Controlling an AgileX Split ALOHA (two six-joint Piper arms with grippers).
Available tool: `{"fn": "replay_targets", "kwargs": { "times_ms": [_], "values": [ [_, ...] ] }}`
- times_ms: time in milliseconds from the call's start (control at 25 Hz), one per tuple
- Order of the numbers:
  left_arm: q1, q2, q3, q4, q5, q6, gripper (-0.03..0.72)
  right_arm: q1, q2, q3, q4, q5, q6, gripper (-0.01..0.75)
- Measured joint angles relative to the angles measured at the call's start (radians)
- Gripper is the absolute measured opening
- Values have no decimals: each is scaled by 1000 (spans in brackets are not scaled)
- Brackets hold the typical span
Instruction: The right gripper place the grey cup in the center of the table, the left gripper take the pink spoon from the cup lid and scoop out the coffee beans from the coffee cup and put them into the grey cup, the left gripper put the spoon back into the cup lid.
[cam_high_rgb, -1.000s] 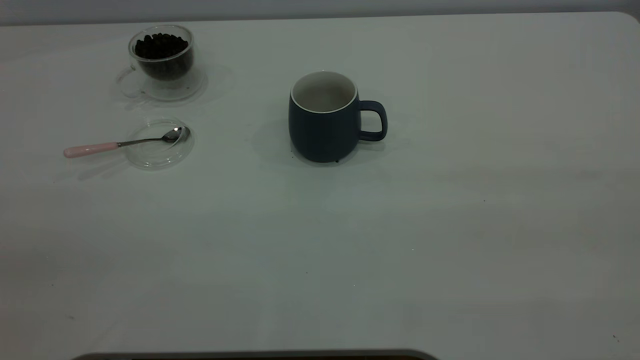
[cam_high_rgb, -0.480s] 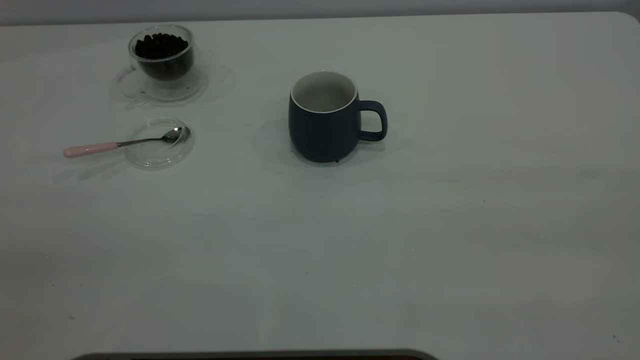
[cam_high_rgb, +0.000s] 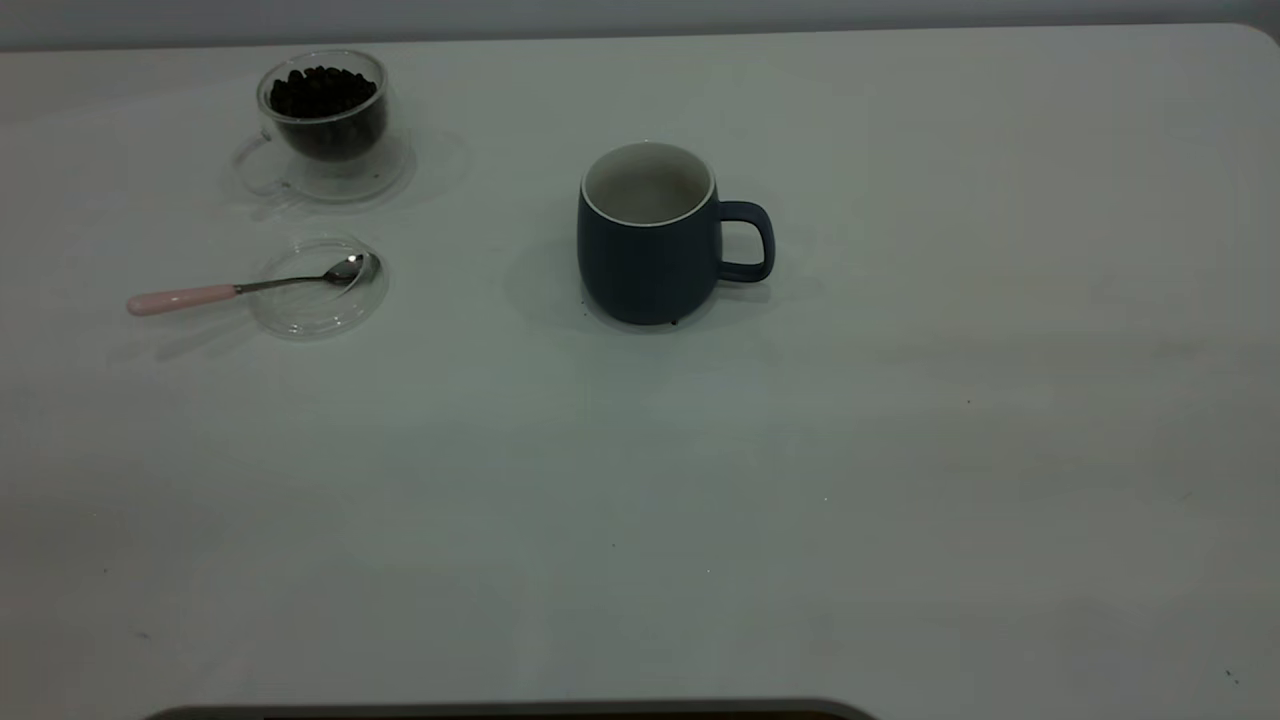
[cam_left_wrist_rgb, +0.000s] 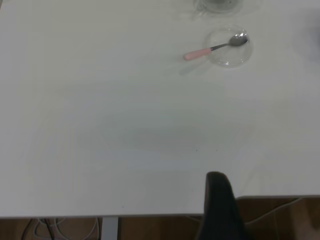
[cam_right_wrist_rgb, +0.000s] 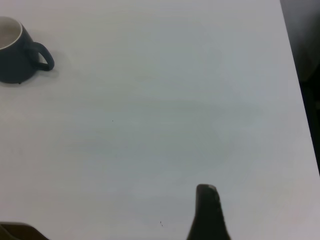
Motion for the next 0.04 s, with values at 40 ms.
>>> {"fn": "replay_targets", "kwargs": {
  "times_ms": [40],
  "values": [
    [0,0,0,0,0,0,548,0,0,0,0,0,0,591]
  ]
}}
